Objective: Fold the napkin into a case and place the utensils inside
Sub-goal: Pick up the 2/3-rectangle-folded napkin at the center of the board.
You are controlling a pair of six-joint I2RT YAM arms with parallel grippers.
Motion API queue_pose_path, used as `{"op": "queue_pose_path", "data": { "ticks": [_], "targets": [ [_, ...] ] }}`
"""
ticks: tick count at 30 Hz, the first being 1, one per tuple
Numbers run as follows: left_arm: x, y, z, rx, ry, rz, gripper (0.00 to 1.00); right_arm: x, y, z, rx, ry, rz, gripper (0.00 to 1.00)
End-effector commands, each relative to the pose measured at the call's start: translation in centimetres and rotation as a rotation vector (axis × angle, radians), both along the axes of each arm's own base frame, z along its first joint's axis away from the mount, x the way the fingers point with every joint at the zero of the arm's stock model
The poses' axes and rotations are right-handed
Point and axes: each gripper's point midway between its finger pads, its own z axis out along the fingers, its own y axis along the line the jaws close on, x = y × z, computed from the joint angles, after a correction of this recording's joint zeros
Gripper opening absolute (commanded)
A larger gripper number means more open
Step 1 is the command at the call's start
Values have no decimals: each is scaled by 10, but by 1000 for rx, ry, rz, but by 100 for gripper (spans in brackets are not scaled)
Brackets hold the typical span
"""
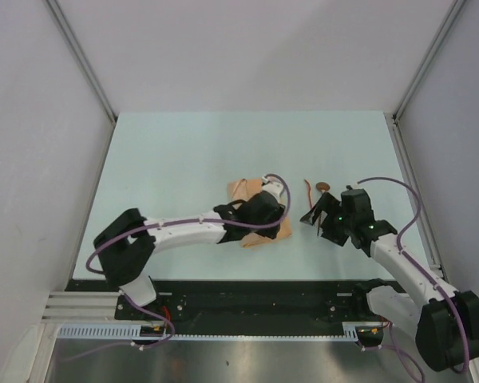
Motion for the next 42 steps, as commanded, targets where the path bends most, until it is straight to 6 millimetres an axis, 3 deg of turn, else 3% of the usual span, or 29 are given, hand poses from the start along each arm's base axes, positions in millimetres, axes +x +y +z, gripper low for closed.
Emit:
{"op": "queue_pose_path", "data": {
  "ticks": [1, 2, 4, 6, 10, 14, 22, 25, 26, 29, 31, 32, 34, 36, 37, 42],
  "targets": [
    [10, -23, -1, 165, -205, -4, 56, 2, -54, 16, -102, 6, -188, 100],
    [7, -28, -14, 208, -203, -21, 57, 1, -61, 18, -113, -2, -194, 100],
    [3, -40, -13, 228, -219, -35, 57, -3, -85, 18, -125, -6, -242, 100],
    [3, -48, -19, 251, -224, -37, 57, -7, -93, 16, -102, -4, -260, 100],
    [-2, -58, -29, 302, -241, -46, 58, -3, -87, 25, -57, -36, -244, 100],
    [-1, -67, -39, 346, -231, -52, 59, -1, -87, 19, -75, -20, -209, 100],
    [0, -58, -62, 436, -210, -19, 50, -1, -79, 11, -41, -13, -178, 100],
    [0, -61, -54, 406, -218, -24, 33, -1, -74, 6, -32, -2, -138, 100],
    [0, -62, -49, 390, -221, -19, 23, 0, -73, 2, -27, 8, -128, 99],
    [-1, -61, -28, 310, -216, -5, 11, 2, -64, -1, 21, 6, -97, 98],
    [-4, -54, -29, 283, -195, -5, 8, 8, -58, -3, 52, 11, -89, 97],
    [-1, -56, -13, 223, -201, 6, 6, 10, -56, -2, 61, 11, -86, 97],
    [-5, -52, -12, 176, -178, 10, 4, 19, -47, 0, 84, 1, -69, 97],
    [-4, -47, 2, 117, -173, 29, 3, 33, -43, 8, 122, -42, -74, 97],
    [-6, -43, -1, 104, -167, 32, 2, 32, -27, 6, 166, -12, -51, 97],
    [-5, -32, 11, 29, -164, 64, 0, 56, 10, 16, 209, -32, -25, 97]
  ]
}}
